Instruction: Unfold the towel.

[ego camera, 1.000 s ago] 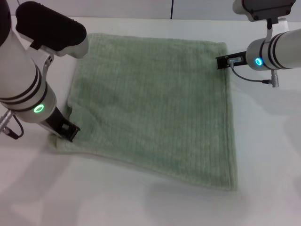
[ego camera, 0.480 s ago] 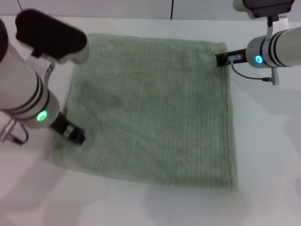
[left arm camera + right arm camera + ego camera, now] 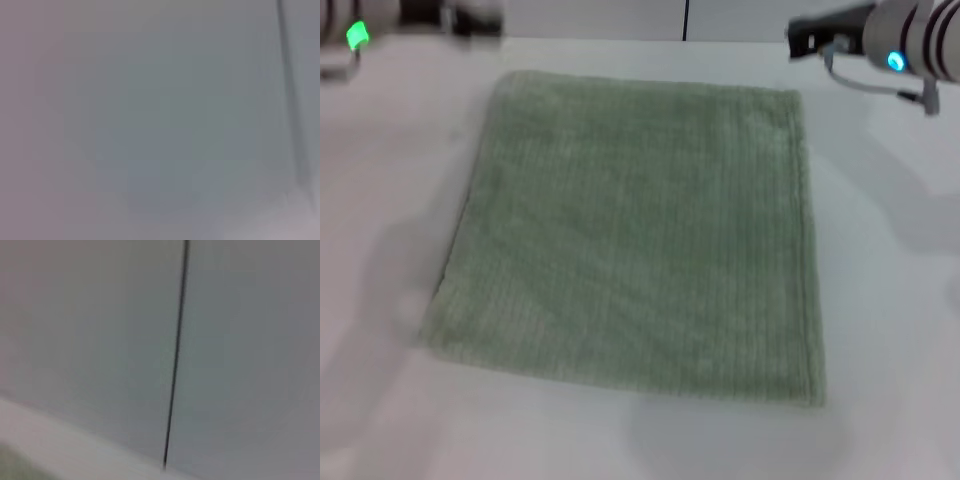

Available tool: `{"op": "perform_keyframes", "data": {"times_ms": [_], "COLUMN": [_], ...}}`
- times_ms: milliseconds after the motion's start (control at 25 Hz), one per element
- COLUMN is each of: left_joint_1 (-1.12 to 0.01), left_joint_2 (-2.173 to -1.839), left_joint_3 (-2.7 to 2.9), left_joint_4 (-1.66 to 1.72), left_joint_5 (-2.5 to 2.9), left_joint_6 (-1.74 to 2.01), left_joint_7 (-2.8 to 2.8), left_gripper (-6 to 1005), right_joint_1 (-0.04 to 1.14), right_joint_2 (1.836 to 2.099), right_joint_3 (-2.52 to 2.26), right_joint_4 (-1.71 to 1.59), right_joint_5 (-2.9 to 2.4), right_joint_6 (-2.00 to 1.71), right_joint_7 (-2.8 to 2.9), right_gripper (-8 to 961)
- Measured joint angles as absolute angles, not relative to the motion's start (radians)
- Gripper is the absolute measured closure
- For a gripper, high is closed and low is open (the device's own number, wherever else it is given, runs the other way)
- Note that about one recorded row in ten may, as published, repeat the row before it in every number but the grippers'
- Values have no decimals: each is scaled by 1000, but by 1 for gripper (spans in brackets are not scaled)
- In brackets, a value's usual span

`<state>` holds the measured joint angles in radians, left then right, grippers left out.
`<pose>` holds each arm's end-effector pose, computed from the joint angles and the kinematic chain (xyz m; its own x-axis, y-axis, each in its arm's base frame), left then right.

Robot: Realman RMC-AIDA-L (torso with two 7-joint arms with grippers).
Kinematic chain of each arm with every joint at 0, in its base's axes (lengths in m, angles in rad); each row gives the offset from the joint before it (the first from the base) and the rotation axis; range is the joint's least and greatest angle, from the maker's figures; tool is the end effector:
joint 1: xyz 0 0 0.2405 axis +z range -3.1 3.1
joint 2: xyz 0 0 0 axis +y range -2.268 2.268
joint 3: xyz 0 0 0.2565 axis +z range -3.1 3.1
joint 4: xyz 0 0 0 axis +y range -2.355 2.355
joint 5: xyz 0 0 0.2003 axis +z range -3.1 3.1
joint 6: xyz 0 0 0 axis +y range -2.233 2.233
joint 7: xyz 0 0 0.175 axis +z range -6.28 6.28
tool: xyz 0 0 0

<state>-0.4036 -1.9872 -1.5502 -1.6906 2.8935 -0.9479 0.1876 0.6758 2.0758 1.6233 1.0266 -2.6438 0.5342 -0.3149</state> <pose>-0.1609 0.4122 0.0582 0.8853 0.4041 0.2299 0.3877 -0.3686 -0.8449 0.1704 0.4719 -0.0292 0.8087 -0.4483 -0.3809 -0.5659 -0.4160 -0.7119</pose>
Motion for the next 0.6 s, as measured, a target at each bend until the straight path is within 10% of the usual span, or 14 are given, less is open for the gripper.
{"op": "perform_keyframes", "data": {"times_ms": [160, 600], "left_joint_1": [-233, -174], "left_joint_2": [-2073, -2075], "left_joint_3": [-1606, -1359], "left_joint_4": [-1671, -962], "left_joint_5": [2890, 2661], "left_joint_6": [-367, 1009], "left_joint_7": [366, 523], "left_gripper": [195, 165], "right_joint_1": [549, 137], "right_joint_2": [2076, 2078], "right_joint_3": [1545, 1182], "right_joint_4": [1230, 1223], "right_joint_5": [-2647, -2659], "right_joint_6": [392, -665], "right_joint_7": [-352, -432], "right_gripper": [954, 955]}}
